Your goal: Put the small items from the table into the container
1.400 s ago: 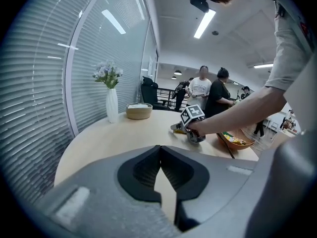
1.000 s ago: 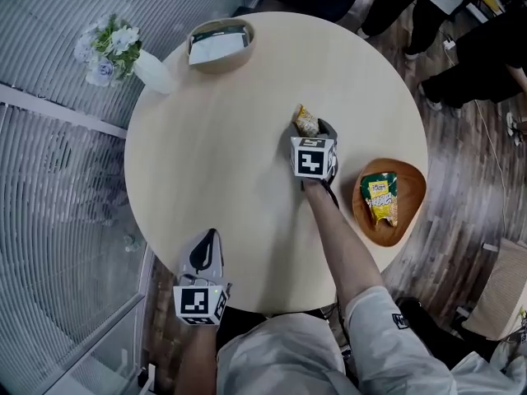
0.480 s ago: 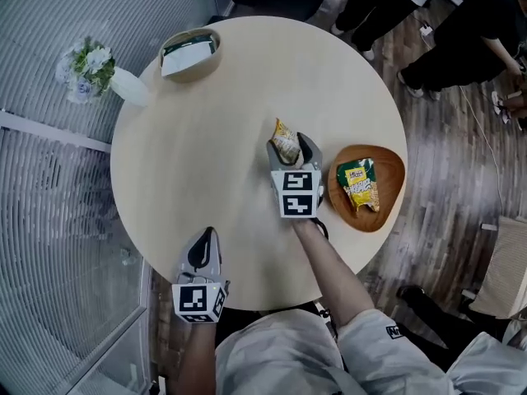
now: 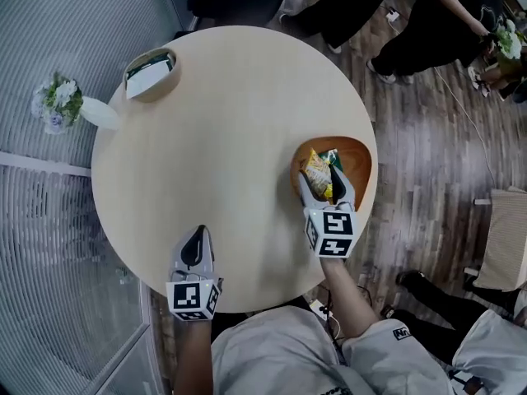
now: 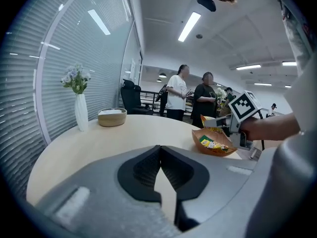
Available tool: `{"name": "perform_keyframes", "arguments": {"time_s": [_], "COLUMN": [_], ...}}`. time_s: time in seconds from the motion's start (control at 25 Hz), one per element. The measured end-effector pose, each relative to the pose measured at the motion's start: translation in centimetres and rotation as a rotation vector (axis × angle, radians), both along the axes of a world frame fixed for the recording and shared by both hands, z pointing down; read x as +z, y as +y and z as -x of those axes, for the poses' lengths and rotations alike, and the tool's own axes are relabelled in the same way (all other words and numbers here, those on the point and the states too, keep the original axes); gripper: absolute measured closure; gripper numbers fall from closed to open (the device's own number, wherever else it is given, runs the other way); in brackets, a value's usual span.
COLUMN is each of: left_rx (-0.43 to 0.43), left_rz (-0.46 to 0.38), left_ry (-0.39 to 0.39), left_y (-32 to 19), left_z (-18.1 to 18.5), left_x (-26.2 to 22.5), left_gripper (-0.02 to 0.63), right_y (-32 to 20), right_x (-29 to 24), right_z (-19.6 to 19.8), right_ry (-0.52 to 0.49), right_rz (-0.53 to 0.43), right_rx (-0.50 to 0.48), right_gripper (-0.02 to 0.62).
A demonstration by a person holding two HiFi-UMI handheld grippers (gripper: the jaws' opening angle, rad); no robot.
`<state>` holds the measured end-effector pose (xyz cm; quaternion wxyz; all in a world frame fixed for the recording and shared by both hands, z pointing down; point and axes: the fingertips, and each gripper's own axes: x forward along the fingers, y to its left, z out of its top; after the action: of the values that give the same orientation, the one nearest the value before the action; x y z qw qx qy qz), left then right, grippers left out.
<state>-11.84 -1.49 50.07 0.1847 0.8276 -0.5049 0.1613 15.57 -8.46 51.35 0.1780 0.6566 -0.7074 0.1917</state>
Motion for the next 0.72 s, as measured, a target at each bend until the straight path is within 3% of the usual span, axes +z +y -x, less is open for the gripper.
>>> {"name": "perform_keyframes", "arguments": {"time_s": [0.2, 0.4, 0.64, 0.68, 0.72], "left_rx": [0.047, 0.103, 0.125, 0.126, 0.127], "left_rz": [0.007, 0.005, -0.007, -0.008, -0.01], "left_ry": [-0.001, -0.004, -0.011, -0.011, -0.012], "left_y": [-0.1, -0.4, -0.3, -0.3, -0.3], "left_z": [-3.0, -5.7, -7.3, -7.4, -7.5], "left_x": [0.1, -0.3, -1.0, -1.1, -1.1], "left_gripper": [0.618, 0.618, 0.617, 0.617, 0.618], "right_y": [2.7, 3.4, 3.8, 3.8, 3.8], "right_x": [2.4, 3.9, 0.8, -0.5, -2.0], "right_z": [-5.8, -7.8, -7.7, -7.2, -6.4], "right_ry": [0.058, 0.075, 0.007, -0.022, -0.053], "right_rz": [0.076, 0.114, 0.02, -0.02, -0.064], "right_rx": [0.061, 0.074, 0.059, 0.049, 0.035], "right_gripper": [0.302, 0.278, 0.238, 0.265, 0.339]}}
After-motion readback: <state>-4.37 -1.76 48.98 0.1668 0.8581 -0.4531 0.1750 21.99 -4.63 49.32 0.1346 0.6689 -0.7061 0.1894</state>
